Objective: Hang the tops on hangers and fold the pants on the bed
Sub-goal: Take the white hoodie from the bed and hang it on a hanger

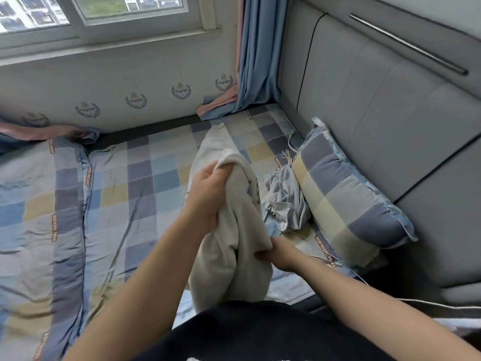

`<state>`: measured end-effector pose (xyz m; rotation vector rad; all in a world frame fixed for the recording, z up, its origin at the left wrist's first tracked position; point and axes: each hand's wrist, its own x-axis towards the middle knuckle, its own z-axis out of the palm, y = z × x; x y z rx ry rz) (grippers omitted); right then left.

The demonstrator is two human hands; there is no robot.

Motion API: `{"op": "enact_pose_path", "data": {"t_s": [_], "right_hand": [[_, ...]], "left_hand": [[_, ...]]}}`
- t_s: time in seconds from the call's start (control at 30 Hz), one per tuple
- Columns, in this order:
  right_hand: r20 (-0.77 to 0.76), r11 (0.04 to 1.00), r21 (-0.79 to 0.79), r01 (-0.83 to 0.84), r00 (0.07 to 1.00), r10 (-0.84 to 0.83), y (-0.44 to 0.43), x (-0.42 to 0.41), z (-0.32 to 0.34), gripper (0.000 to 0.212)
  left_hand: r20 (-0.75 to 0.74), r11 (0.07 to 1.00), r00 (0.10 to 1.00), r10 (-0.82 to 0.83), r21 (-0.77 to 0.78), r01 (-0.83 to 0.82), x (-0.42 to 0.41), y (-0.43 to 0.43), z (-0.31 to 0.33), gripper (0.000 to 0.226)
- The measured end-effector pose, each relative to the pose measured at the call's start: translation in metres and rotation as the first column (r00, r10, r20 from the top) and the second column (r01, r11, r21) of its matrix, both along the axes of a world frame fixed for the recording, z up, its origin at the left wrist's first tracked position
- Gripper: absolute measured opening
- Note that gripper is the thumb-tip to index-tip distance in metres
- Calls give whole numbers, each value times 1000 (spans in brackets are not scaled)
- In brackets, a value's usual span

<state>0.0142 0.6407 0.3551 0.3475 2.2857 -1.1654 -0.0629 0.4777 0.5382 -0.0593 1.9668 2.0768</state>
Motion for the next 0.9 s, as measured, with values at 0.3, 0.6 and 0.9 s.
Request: {"op": "enact_pose_path", "data": {"t_s": [0.3,0.6,0.9], "right_hand": [[-401,881,-116,458,790,-463,49,-36,57,35],[-427,890,-100,444,789,-442,27,-23,106,74],[-356,890,-154,429,816,-455,-20,11,67,33]], "left_hand": [[151,959,979,140,-267,-96,-11,-54,-8,23],[516,926,843,152,222,-304,-1,-9,-5,29],[571,836,820,-40,468,-285,-6,26,26,36]]}}
